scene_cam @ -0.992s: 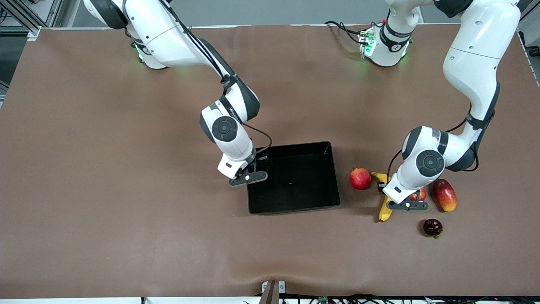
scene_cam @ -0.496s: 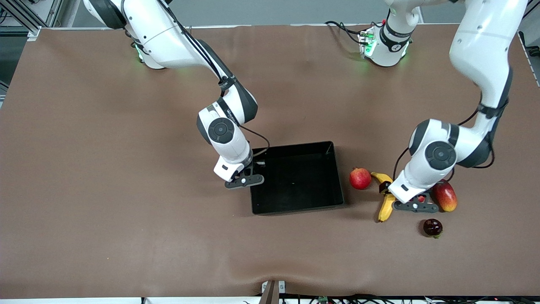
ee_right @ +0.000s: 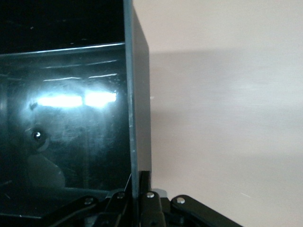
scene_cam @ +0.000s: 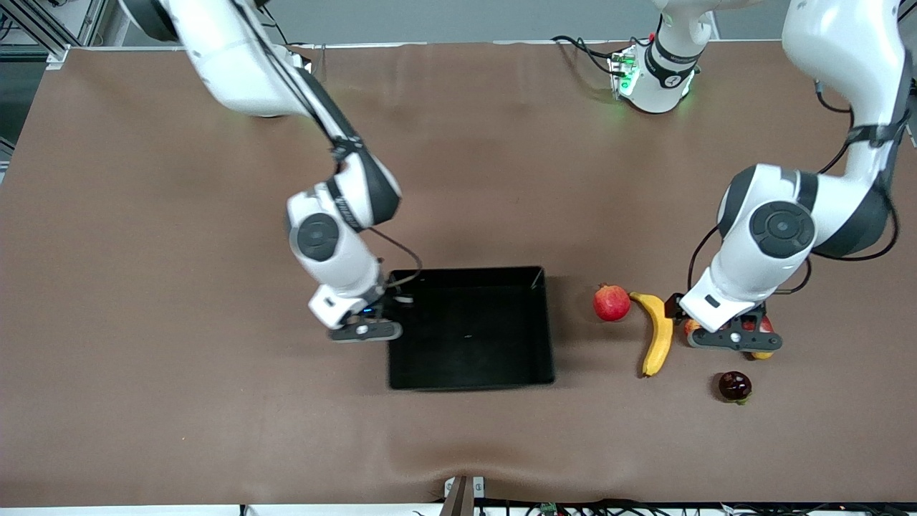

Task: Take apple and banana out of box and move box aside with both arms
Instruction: 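Drag the empty tray away from the fruit with the right gripper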

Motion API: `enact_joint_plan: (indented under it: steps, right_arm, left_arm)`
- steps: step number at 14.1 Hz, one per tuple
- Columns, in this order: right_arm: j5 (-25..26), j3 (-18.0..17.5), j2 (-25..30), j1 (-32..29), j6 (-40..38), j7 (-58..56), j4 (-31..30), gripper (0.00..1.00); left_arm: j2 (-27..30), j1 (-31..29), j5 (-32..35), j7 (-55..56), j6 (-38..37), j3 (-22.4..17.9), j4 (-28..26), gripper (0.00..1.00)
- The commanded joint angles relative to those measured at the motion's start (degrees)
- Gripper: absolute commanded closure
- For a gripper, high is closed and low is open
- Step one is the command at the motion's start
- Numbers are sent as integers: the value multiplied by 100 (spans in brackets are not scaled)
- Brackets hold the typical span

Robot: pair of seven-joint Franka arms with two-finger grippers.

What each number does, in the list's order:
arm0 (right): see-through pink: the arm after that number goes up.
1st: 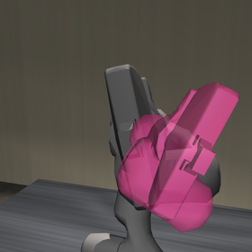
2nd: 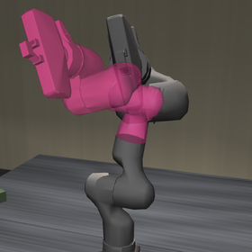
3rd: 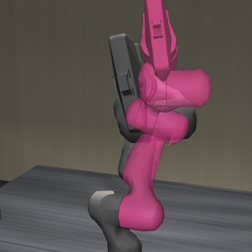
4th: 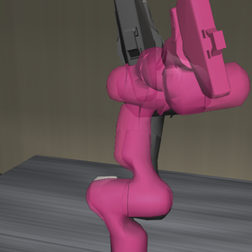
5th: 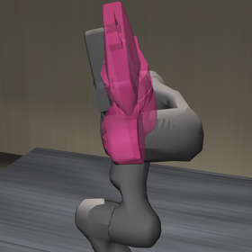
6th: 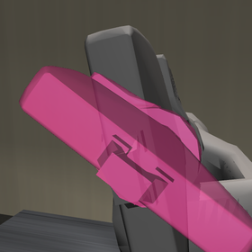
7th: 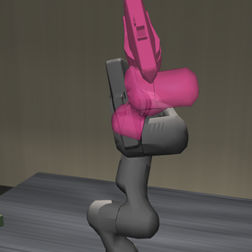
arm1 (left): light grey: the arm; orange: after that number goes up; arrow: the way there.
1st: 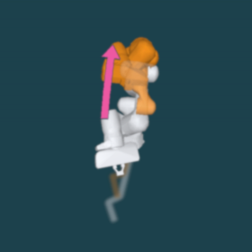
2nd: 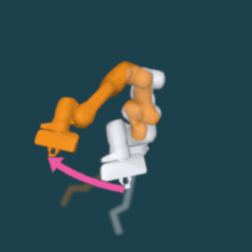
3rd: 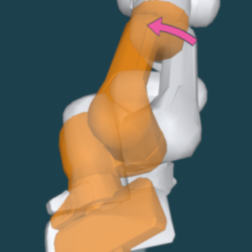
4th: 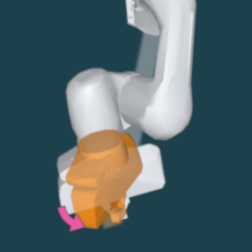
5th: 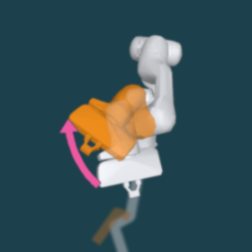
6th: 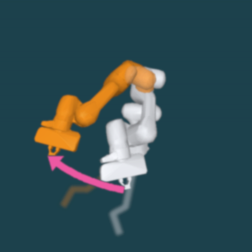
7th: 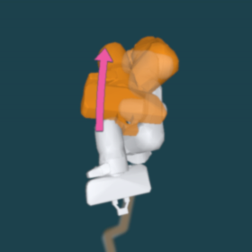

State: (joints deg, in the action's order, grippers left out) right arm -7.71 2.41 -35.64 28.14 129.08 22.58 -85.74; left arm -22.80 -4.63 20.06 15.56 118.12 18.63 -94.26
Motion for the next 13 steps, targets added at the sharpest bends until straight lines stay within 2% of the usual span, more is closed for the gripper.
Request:
enact_joint_plan:
  steps: [1,4,6,7,10,13]
  right_arm:
    - [-37,-109,706,-448,-505,-43,-241,100]
    - [-37,-100,1434,-870,-928,-35,-748,100]
    - [-37,-91,2137,-1038,-868,-35,-1661,100]
    - [-37,-91,2340,-1195,-797,-35,-1926,100]
    - [-11,-91,2588,-1774,-937,-218,-2157,100]
    - [-11,-100,2553,-2556,-885,-1096,-2254,100]
  left_arm:
    - [302,-38,-493,-79,-1199,88,687,0]
    - [784,-73,-784,-88,-1975,62,962,0]
    - [1206,-247,-1134,-105,-2370,44,953,0]
    - [1365,-336,-1345,-106,-2546,45,953,0]
    - [1734,-363,-1549,-114,-3039,27,944,0]
    - [2156,-267,-1672,-106,-3321,9,735,0]
